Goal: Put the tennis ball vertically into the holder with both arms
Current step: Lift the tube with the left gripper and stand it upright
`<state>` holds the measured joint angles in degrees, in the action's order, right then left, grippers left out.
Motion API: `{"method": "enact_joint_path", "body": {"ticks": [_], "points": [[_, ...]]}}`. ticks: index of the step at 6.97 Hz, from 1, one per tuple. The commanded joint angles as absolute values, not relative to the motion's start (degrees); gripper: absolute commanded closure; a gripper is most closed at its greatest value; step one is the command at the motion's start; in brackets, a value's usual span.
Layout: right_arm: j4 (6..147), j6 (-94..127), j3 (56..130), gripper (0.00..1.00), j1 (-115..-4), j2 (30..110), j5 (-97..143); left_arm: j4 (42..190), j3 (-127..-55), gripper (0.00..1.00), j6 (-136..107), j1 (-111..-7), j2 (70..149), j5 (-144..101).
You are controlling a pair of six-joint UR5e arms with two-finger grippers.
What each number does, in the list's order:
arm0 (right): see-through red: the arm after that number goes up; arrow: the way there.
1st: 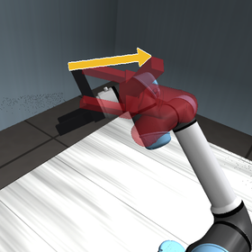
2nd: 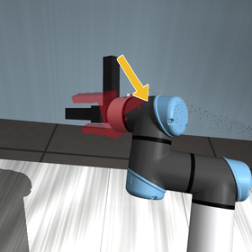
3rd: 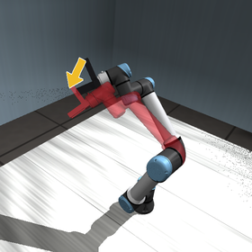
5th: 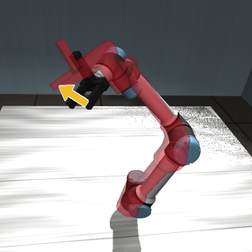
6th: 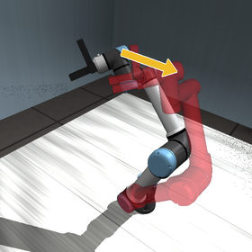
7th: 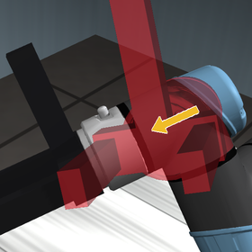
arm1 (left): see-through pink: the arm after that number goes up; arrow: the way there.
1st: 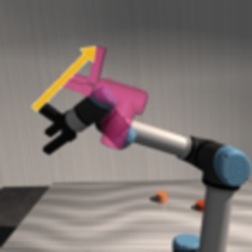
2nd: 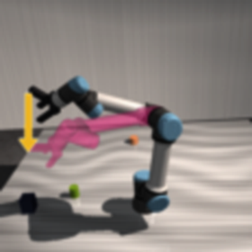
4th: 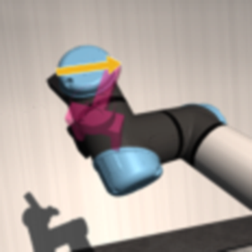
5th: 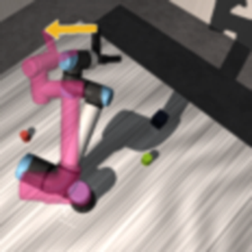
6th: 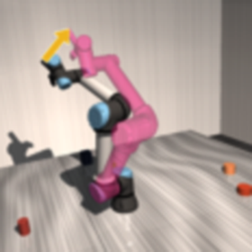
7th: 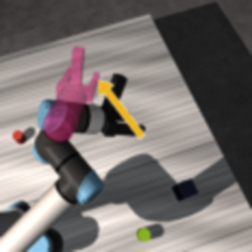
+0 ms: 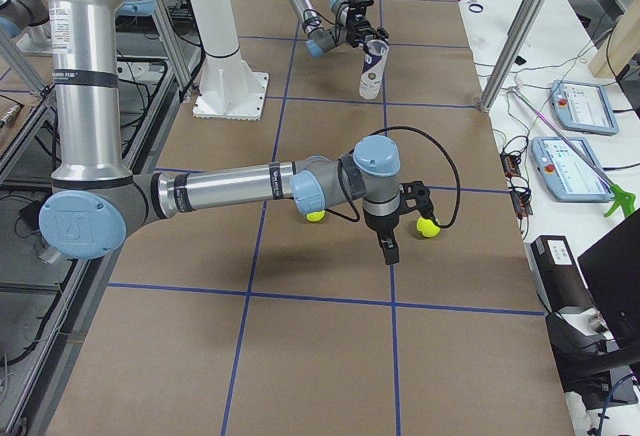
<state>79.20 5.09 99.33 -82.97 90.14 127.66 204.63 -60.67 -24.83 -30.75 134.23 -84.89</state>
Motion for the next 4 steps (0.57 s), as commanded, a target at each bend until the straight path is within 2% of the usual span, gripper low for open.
{"method": "enact_joint_path", "body": {"ticks": [1,4], "points": [[79.3,5.2,99.5,0.00,-83.0,89.4,130.1,210.1,-55.5,0.26,-24.6,-30.6,134.4,-85.0],[79.5,6.8,99.4,0.00,-82.9,88.5,131.8,210.2,-54.3,0.20,-24.6,-29.4,136.2,-85.0]]}}
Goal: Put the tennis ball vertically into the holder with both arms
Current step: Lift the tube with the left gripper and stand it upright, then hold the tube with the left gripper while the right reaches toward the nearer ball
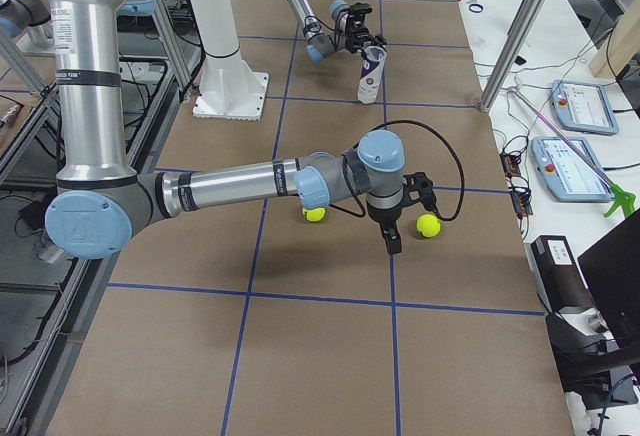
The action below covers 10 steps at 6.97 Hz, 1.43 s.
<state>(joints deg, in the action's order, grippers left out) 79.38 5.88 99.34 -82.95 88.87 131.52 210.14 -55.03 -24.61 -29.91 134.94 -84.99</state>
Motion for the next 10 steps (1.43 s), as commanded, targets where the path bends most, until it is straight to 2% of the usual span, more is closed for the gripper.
{"method": "enact_joint_path", "body": {"ticks": [1,3,5,10], "points": [[79.5,8.2,99.2,0.00,-82.9,87.9,132.3,210.3,-53.3,0.16,-24.6,-28.9,136.8,-85.0],[79.2,14.8,99.7,0.00,-82.4,87.4,135.7,210.2,-53.0,0.13,-24.6,-28.7,136.8,-85.1],[79.0,27.1,103.9,0.00,-78.0,87.5,135.4,210.2,-53.1,0.13,-24.7,-28.7,136.8,-85.2],[65.8,45.6,108.0,0.01,-65.2,92.9,129.0,210.2,-53.1,0.13,-24.7,-28.8,136.8,-85.2]]}}
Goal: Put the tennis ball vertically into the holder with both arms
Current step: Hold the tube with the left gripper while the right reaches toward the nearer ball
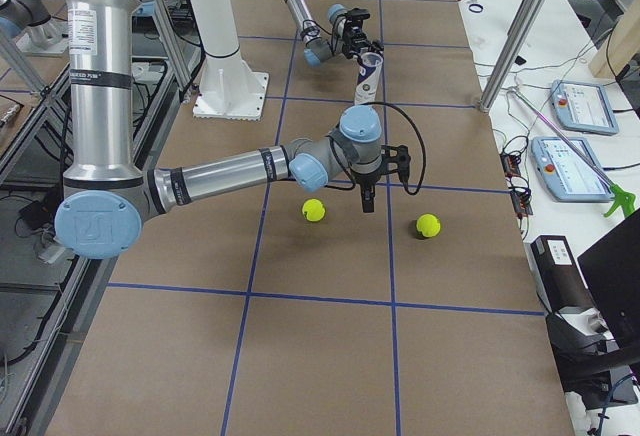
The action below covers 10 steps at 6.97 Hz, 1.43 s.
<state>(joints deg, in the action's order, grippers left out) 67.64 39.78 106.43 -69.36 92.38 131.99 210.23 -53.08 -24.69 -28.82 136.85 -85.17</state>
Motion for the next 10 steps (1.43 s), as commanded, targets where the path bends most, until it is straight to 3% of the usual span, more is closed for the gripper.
{"method": "enact_joint_path", "body": {"ticks": [1,3,5,10], "points": [[65.8,50.5,110.4,0.01,-59.9,94.1,123.5,210.2,-53.1,0.13,-24.7,-28.8,136.8,-85.2],[65.7,56.0,114.6,0.01,-51.4,98.5,114.9,210.2,-53.1,0.13,-24.7,-28.8,136.8,-85.2],[55.6,59.7,115.2,0.01,-44.7,106.3,108.4,210.2,-53.1,0.13,-24.7,-28.8,136.8,-85.2],[53.7,65.5,114.4,0.00,-35.2,107.7,98.7,210.2,-53.2,0.13,-24.7,-28.8,136.8,-85.2]]}}
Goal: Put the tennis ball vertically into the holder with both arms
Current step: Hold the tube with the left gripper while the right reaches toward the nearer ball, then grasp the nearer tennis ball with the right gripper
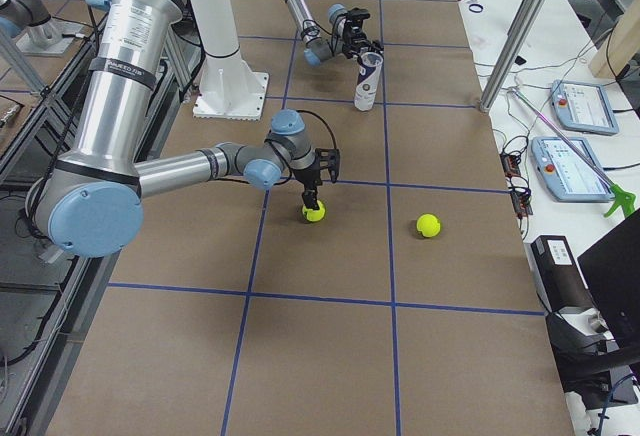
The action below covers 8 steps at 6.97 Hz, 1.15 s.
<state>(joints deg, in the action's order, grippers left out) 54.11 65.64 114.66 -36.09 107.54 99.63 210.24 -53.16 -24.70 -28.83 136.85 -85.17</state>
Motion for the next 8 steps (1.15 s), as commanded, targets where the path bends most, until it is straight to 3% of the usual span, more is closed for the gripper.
{"method": "enact_joint_path", "body": {"ticks": [1,5,6,7,8], "points": [[51.2,65.1,113.8,0.00,-35.2,108.4,98.9,210.1,-53.2,0.13,-24.7,-28.8,136.8,-85.2],[42.5,63.6,107.2,0.01,-35.2,108.6,98.8,210.1,-53.2,0.13,-24.7,-28.8,136.9,-85.2],[42.5,63.8,107.2,0.34,-35.2,108.6,99.1,210.1,-53.2,0.14,-24.7,-28.8,136.9,-85.2],[42.5,63.8,107.2,0.82,-35.2,108.7,99.1,210.1,-53.2,0.14,-24.7,-28.8,136.9,-85.2],[42.5,63.9,107.3,0.98,-35.2,108.7,99.1,210.1,-53.3,0.14,-24.7,-28.8,136.9,-85.2]]}}
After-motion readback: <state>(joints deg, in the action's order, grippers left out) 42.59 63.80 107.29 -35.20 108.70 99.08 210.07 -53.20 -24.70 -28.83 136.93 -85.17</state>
